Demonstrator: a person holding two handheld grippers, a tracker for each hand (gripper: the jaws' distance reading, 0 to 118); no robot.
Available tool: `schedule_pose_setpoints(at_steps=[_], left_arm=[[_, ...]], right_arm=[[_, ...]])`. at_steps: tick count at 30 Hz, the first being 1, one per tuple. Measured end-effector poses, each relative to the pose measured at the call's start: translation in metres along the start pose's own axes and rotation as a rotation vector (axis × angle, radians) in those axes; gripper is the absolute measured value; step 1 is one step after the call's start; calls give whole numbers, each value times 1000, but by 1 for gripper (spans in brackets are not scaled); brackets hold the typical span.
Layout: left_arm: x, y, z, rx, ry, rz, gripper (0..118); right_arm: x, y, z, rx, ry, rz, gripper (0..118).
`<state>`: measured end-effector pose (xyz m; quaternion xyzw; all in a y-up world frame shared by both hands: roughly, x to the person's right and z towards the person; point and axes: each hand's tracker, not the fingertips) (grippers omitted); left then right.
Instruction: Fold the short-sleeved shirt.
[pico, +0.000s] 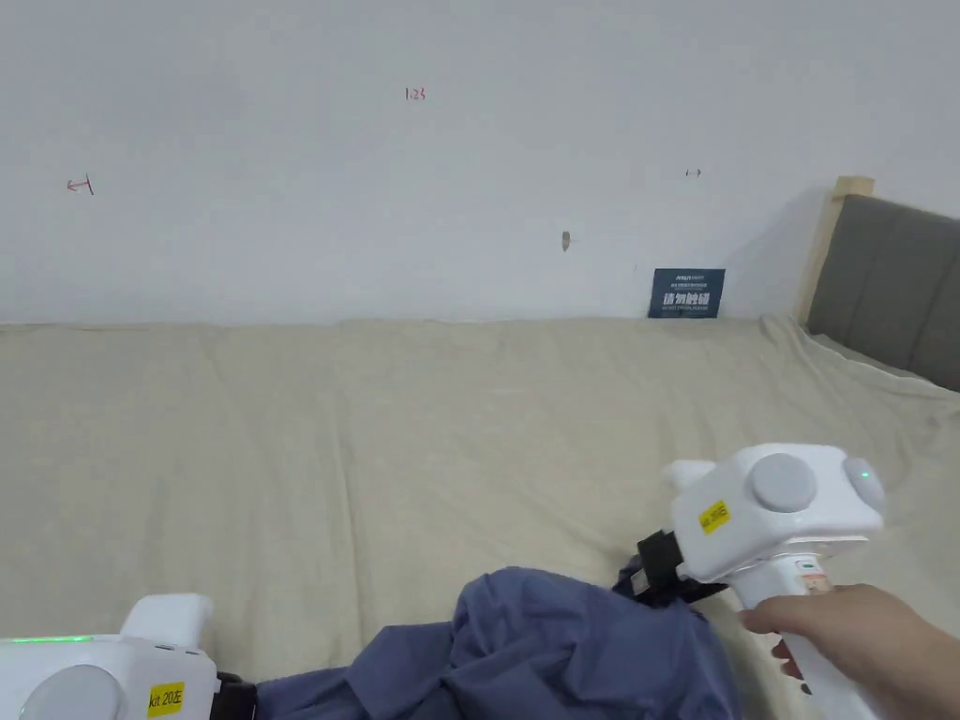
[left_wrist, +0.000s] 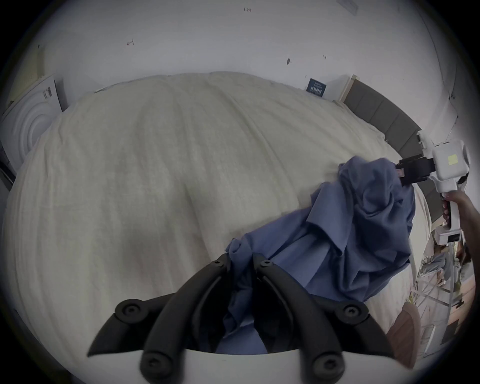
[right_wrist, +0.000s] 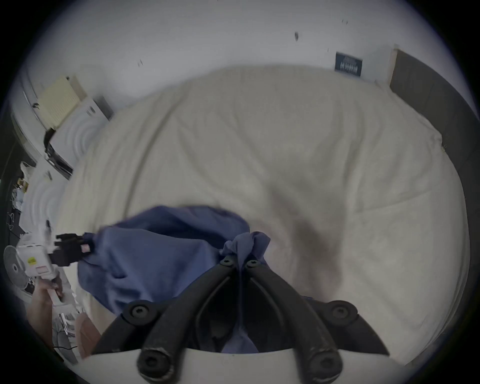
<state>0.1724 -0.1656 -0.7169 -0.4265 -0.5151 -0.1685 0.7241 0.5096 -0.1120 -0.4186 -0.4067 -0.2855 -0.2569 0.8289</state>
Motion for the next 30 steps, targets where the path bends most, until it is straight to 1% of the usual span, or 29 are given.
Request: schedule_pose_setpoints(at_steps=[2, 4, 7, 10, 12, 16, 19, 22, 24, 27, 30], left_arm=[[0, 7, 15, 21, -7, 3, 15], [3, 17, 34, 52, -9, -3, 15], [8, 33, 69, 112, -9, -29, 15], [12, 50, 107, 168, -9, -49, 15], [11, 65, 132, 225, -10, -36, 15], [15, 110, 185, 353, 76, -119, 15], [12, 144, 216, 399, 102, -122, 15], [5, 176, 239, 474, 121, -86, 15], [-1, 191, 248, 538, 134, -62, 15], [-10, 206, 256, 606, 132, -33, 15], [-21, 210, 254, 671, 157, 15, 15]], right_arm=[[4, 4, 29, 45, -7, -17, 1], [9, 8, 61, 75, 21, -43, 1], [8, 10, 108, 151, 34, -67, 1], [3, 15, 150, 212, 29, -66, 1], [-1, 21, 177, 259, 24, -64, 1], [-8, 47, 225, 336, 31, -66, 1], [-15, 73, 248, 383, 12, -80, 1], [-26, 100, 265, 460, -19, -56, 1], [-30, 119, 270, 513, -38, -78, 1], [-35, 142, 276, 577, -11, -125, 1], [-42, 156, 276, 610, -13, -124, 1]])
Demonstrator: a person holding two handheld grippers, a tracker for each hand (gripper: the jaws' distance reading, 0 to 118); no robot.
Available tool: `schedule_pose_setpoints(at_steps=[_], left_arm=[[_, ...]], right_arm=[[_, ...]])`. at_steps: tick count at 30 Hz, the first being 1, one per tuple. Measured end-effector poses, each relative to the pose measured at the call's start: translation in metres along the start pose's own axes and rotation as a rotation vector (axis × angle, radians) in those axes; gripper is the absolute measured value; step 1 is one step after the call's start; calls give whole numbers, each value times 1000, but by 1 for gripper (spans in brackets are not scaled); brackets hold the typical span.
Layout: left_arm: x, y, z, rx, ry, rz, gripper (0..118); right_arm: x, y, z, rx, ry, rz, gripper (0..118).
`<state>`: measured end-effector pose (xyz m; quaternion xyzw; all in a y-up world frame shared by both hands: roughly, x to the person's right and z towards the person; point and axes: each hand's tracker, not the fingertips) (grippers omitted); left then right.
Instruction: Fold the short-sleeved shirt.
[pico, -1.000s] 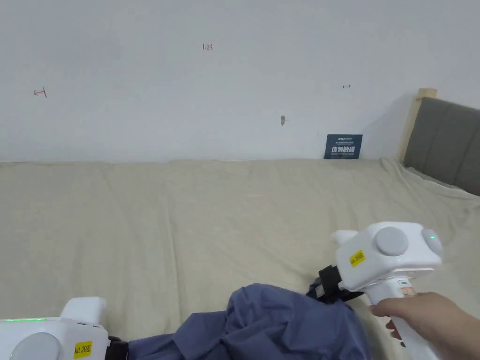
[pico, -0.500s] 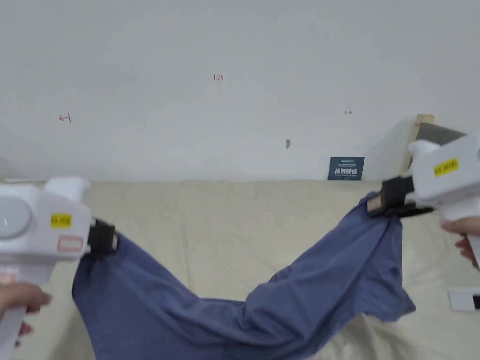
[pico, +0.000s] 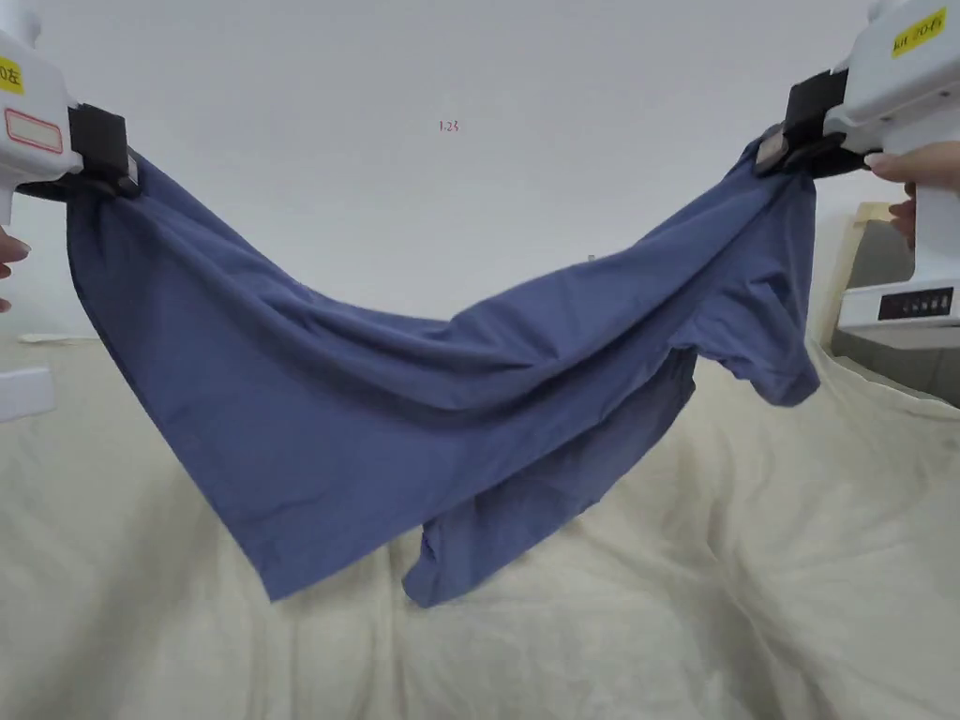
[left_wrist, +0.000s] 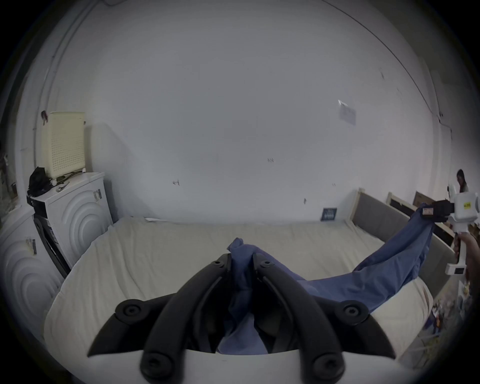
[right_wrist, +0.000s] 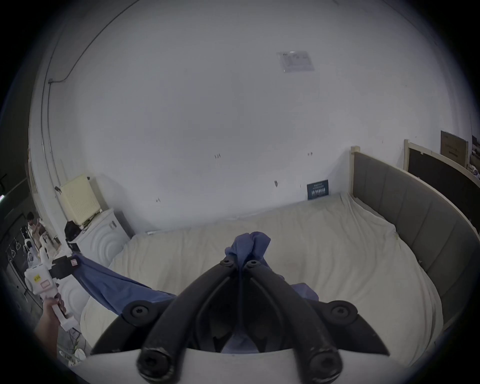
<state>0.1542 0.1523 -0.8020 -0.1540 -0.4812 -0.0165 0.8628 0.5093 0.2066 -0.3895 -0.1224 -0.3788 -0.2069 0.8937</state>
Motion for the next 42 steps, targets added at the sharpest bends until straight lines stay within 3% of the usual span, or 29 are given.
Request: schedule_pose_setpoints(at_steps=[4, 8, 13, 16, 19, 22, 26, 28, 32, 34, 37, 42], left_arm=[[-15, -20, -7, 21, -1, 40, 15], [-23, -71, -26, -153, 29, 59, 15], [-26, -192, -37, -397, 8, 61, 15], [-32, -258, -32, -525, -11, 71, 15], [-36, -295, -10, -600, -4, 149, 15], [-46, -310, 21, -587, -50, 200, 15], [-55, -305, 64, -494, -45, 203, 15], [-59, -298, 83, -461, -59, 201, 15], [-61, -297, 102, -474, -52, 193, 15], [-60, -307, 100, -535, -37, 173, 15], [-62, -330, 84, -638, 22, 157, 15], [-72, -358, 68, -627, 67, 209, 15]], right_arm=[[-2, -12, -13, 17, 1, 26, 1], [12, -64, -36, -76, -6, 41, 1], [57, -194, -67, -268, 18, -24, 1], [83, -270, -67, -380, -23, -14, 1], [101, -330, -48, -410, -32, 27, 1], [118, -369, -20, -470, -22, -14, 1], [127, -380, 32, -390, 1, -33, 1], [127, -375, 55, -345, 28, -1, 1], [127, -369, 79, -354, 35, -5, 1], [129, -374, 80, -361, 31, -8, 1], [135, -394, 57, -497, -32, -14, 1], [140, -420, 32, -539, -74, -5, 1]])
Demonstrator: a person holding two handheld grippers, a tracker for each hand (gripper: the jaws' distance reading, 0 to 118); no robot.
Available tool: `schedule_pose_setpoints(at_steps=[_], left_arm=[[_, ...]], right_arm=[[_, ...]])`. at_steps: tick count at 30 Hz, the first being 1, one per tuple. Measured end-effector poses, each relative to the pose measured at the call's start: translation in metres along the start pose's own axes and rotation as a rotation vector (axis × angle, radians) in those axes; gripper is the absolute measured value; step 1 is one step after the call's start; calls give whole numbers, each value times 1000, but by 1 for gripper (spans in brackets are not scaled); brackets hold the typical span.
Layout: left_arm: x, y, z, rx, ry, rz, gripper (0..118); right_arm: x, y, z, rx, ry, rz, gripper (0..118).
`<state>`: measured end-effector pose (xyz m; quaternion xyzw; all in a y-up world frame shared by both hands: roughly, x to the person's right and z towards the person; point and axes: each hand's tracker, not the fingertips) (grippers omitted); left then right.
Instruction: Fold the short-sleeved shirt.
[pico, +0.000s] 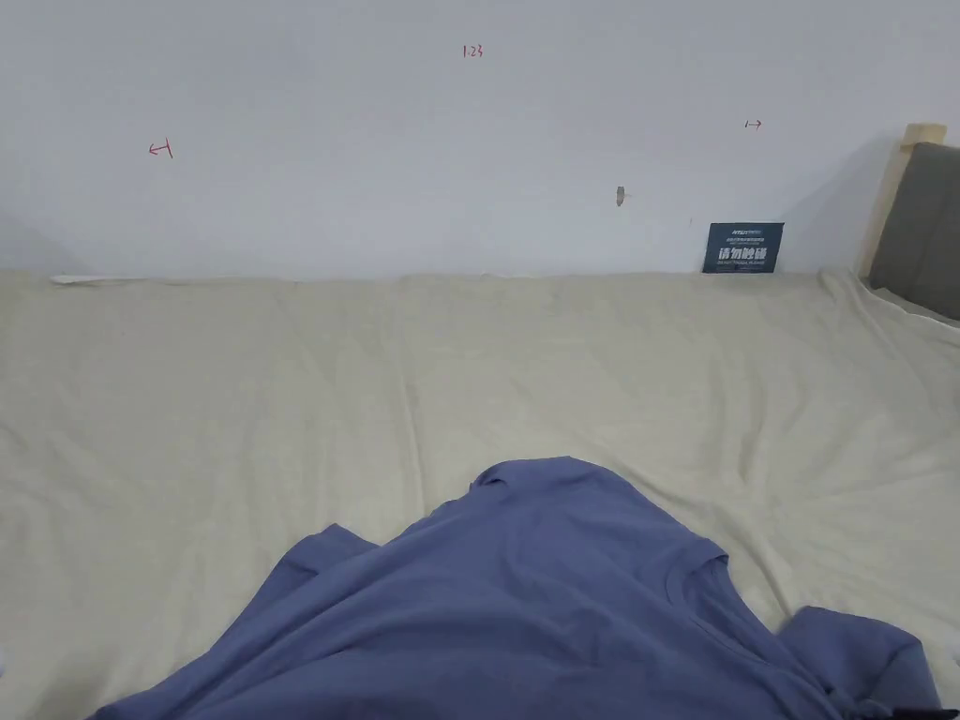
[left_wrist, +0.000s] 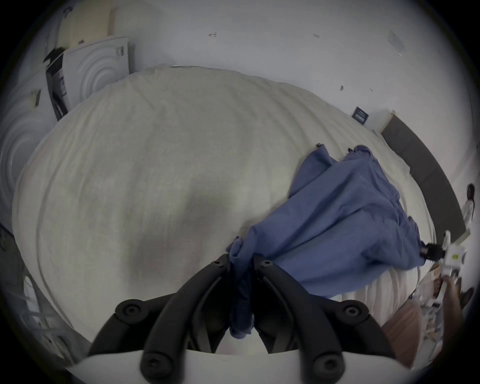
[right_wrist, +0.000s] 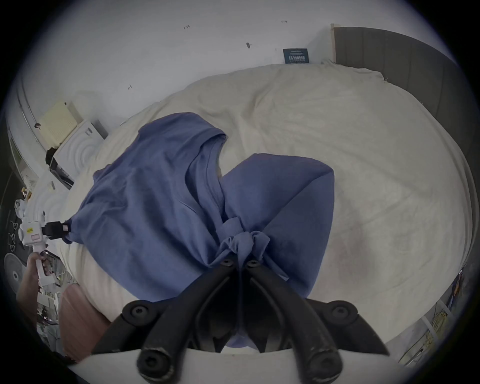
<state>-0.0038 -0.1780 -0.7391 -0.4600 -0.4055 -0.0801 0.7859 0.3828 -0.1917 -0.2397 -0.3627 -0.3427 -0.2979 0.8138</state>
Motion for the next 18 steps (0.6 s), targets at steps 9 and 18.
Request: schedule_pose_setpoints(at_steps=[9, 18], left_arm=[[-12, 1, 27, 112, 68, 63, 118], [1, -9, 116, 360, 77, 63, 117]], right_arm=[[5, 12, 31, 94, -258, -8, 80], [-60, 3, 134, 499, -45, 72, 79]])
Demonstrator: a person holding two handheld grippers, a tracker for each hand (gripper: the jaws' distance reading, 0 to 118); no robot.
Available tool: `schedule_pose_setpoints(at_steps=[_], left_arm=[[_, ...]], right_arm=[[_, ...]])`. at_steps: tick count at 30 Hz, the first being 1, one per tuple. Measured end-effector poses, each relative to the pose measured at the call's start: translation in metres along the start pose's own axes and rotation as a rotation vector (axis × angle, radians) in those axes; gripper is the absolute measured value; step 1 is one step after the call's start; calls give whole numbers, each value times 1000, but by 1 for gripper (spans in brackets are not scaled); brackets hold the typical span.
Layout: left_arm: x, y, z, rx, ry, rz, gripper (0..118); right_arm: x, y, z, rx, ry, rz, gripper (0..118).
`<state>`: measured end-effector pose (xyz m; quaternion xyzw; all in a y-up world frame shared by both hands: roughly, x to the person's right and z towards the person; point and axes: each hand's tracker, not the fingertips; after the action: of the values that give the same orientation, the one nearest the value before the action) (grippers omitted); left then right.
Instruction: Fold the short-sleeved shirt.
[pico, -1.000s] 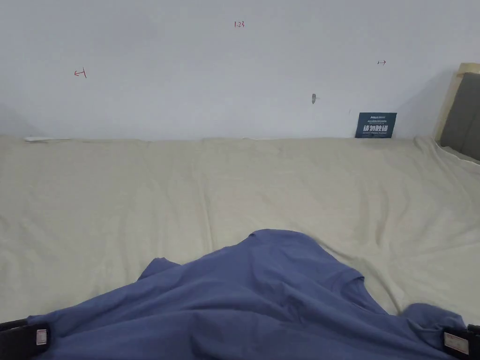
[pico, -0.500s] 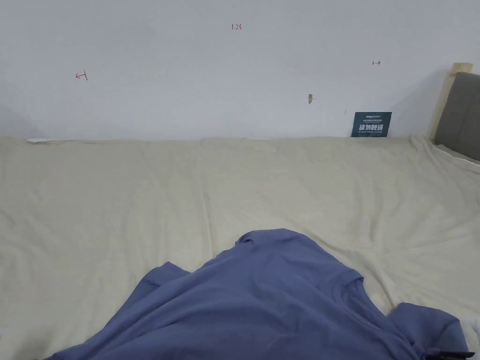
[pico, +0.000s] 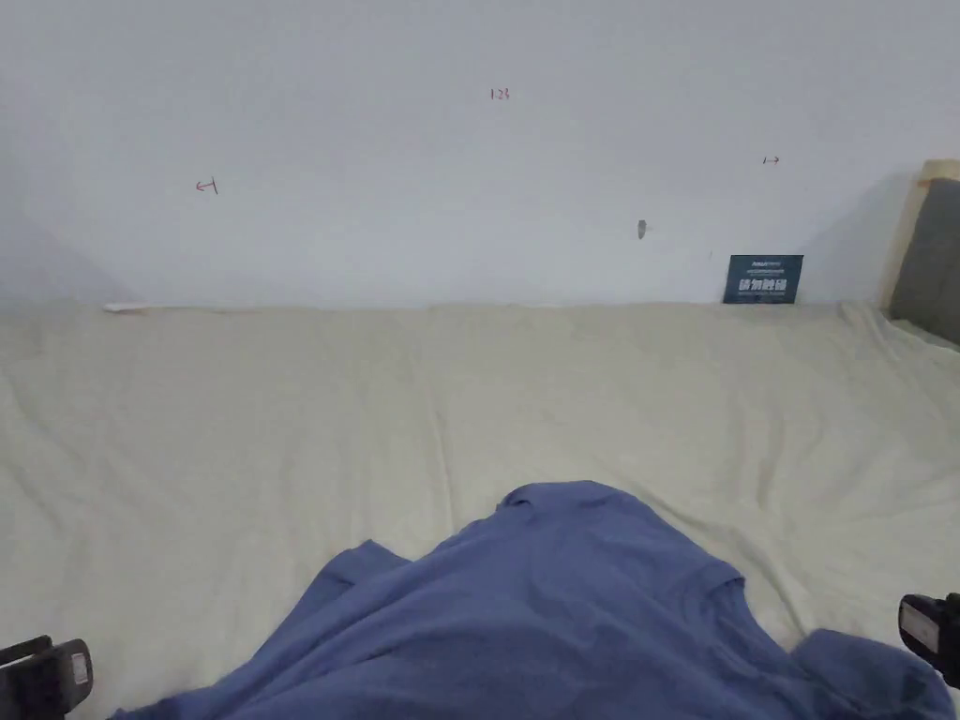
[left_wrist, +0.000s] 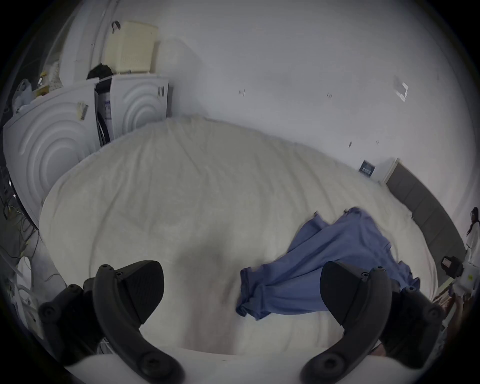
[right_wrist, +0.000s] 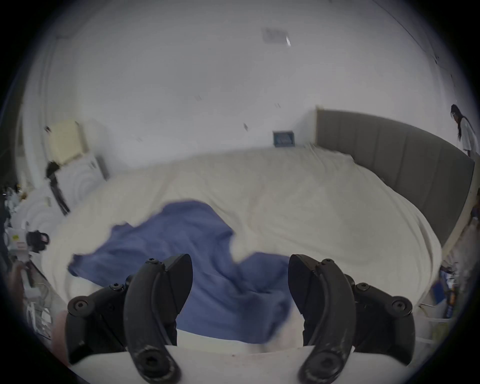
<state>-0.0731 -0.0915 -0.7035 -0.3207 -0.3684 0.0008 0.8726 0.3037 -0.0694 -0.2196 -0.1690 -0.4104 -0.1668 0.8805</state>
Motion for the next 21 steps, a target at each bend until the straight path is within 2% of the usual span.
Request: schedule_pose_setpoints(at_steps=[1, 2, 3, 4, 5, 6, 7, 8, 12, 14, 16, 18, 21], left_arm=[[1, -5, 9, 30, -14, 0, 113], [5, -10, 18, 49, -31, -5, 99], [9, -15, 25, 60, -36, -14, 81], [12, -20, 29, 57, -31, -24, 56], [15, -25, 33, 62, -26, -37, 11], [19, -31, 36, 68, -15, -46, 0], [19, -37, 39, 78, -20, -43, 0], [17, -42, 43, 160, -14, -15, 0], [13, -51, 47, 146, 36, -6, 0], [10, -46, 40, 116, 49, -2, 0], [9, -36, 30, 86, 35, 4, 0], [11, -23, 8, 10, 34, -2, 0], [11, -13, -37, -103, -7, 3, 0]], right_arm=[[-12, -2, 8, 31, 39, -16, 78], [-19, -4, 12, 43, 79, -28, 74], [-26, -7, 15, 46, 124, -36, 63], [-32, -9, 15, 37, 156, -39, 37], [-39, -11, 14, 26, 178, -43, 0], [-45, -13, 12, 22, 180, -51, 0], [-50, -19, 10, 31, 154, -46, 0], [-52, -21, 8, 28, 153, -47, 0], [-55, -31, 0, 17, 170, -71, 0], [-53, -30, -1, 0, 181, -81, 0], [-54, -29, -1, -3, 179, -56, 0], [-55, -25, -1, 2, 182, -28, 0], [-58, -22, 0, 6, 226, -45, 0]])
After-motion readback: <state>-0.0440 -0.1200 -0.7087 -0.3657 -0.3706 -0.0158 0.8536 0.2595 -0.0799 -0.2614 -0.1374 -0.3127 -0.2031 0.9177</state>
